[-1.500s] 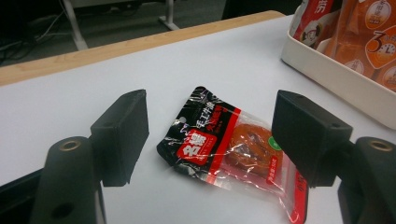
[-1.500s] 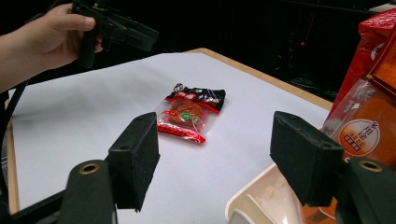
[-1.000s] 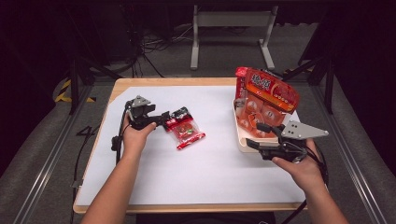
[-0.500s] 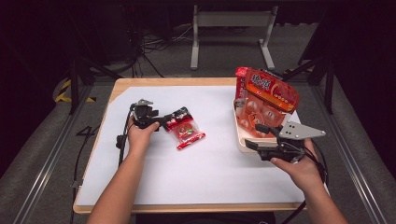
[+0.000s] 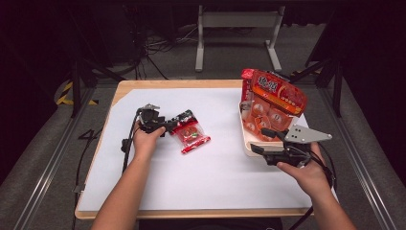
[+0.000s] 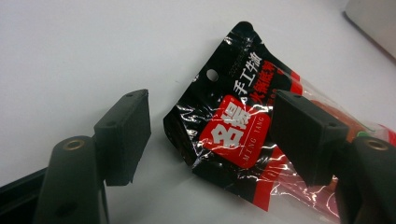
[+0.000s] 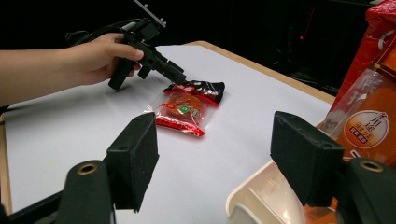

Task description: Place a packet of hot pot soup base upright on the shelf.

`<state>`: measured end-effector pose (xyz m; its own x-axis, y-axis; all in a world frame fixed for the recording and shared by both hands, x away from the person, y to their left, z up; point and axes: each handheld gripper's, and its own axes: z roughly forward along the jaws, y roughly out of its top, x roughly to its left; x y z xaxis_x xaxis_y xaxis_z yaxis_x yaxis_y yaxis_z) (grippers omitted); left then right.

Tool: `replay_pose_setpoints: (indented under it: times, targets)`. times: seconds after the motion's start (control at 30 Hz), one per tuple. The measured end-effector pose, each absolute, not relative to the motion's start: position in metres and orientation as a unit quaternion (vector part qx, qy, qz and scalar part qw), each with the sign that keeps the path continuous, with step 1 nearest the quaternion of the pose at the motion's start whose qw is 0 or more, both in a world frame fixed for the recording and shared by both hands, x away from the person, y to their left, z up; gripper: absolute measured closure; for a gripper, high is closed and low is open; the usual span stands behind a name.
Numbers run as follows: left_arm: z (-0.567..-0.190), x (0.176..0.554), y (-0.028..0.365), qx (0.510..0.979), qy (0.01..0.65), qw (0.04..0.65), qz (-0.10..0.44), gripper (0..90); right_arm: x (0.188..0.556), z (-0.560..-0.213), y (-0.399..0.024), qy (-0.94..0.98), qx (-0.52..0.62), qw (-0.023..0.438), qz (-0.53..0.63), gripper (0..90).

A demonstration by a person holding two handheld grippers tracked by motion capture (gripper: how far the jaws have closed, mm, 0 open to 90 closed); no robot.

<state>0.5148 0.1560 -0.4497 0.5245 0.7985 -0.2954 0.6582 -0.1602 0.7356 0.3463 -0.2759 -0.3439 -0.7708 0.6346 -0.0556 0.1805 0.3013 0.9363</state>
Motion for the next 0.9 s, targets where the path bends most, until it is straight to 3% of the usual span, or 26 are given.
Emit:
replay_pose_setpoints:
  times: [0.4, 0.53, 0.9]
  targets:
    - [-0.4543, 0.5158, 0.1517, 0.76, 0.482, 0.429, 0.072, 35.8, 0.3471, -0.3456, -0.2755, 0.78, 0.263, 0.214, 0.527, 32.9]
    - [-0.4541, 0.5151, 0.1504, 0.763, 0.483, 0.42, 0.089, 47.8, 0.347, -0.3458, -0.2759, 0.78, 0.264, 0.213, 0.527, 32.9]
    - [-0.4542, 0.5145, 0.1516, 0.766, 0.48, 0.418, 0.091, 56.0, 0.348, -0.3473, -0.2761, 0.781, 0.265, 0.214, 0.524, 32.6]
